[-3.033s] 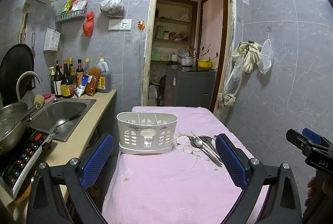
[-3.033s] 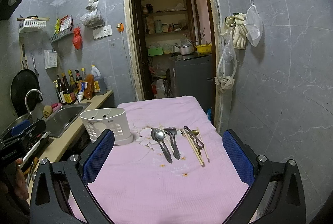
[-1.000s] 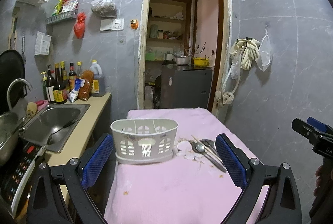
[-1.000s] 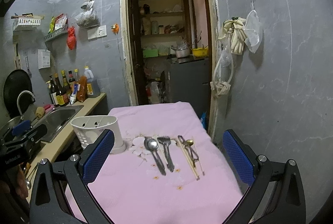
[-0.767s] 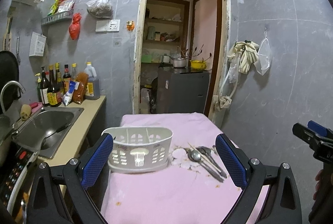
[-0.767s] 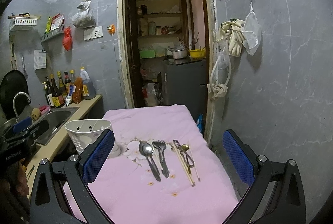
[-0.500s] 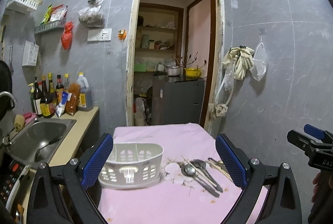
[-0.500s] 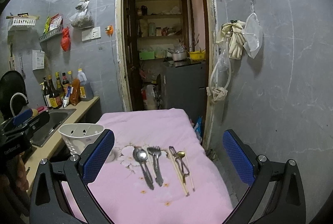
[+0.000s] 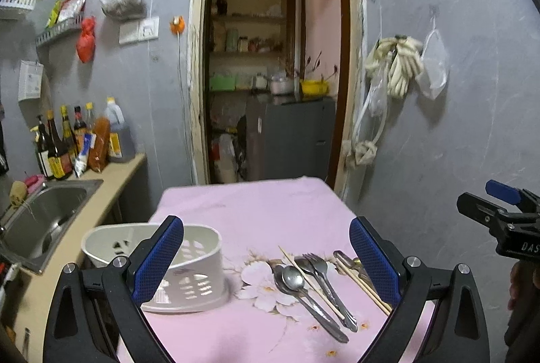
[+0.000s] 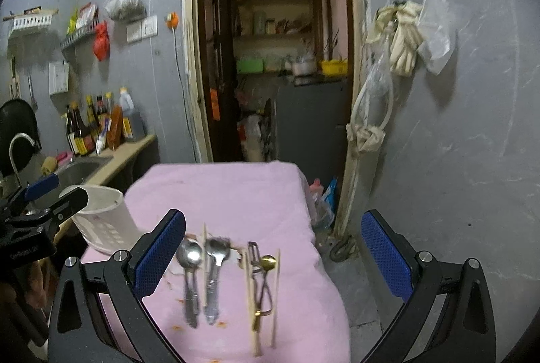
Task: Organize utensils
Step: 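Move both tools down toward the utensils lying on the pink table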
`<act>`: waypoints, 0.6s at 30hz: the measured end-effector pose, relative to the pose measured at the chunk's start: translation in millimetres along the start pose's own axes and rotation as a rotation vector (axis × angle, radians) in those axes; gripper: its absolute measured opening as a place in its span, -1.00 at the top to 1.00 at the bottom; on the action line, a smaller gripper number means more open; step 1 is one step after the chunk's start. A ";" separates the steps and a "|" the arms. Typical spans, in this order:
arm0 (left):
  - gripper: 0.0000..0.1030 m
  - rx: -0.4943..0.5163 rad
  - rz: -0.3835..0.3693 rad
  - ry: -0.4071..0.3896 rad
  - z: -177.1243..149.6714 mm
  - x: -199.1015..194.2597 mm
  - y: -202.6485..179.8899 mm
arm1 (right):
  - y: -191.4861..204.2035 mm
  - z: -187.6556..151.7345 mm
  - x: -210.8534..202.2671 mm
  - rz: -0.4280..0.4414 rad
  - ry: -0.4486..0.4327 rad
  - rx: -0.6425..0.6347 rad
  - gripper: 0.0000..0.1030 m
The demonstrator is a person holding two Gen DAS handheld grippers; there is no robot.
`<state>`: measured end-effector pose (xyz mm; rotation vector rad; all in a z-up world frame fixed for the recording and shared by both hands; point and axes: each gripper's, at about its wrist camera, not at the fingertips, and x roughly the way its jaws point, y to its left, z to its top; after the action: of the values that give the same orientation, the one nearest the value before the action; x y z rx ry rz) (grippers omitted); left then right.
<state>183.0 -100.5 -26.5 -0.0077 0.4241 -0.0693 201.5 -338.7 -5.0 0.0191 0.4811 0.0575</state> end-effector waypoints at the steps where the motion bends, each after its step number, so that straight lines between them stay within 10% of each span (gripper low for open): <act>1: -0.93 -0.004 0.000 0.017 -2.3 8.4 -2.8 | -5.4 -0.5 10.1 0.006 0.014 -0.001 -0.98; 8: -0.93 -0.038 0.022 0.144 -24.3 73.9 -14.1 | -36.6 -20.2 85.2 0.055 0.122 0.035 -0.93; 18: -0.57 -0.041 0.067 0.273 -58.8 143.8 -21.2 | -37.5 -69.8 191.1 0.143 0.340 0.087 0.14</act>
<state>288.2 -131.1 -138.7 -0.0249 0.6982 0.0053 340.1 -364.3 -156.4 0.1303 0.8216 0.1824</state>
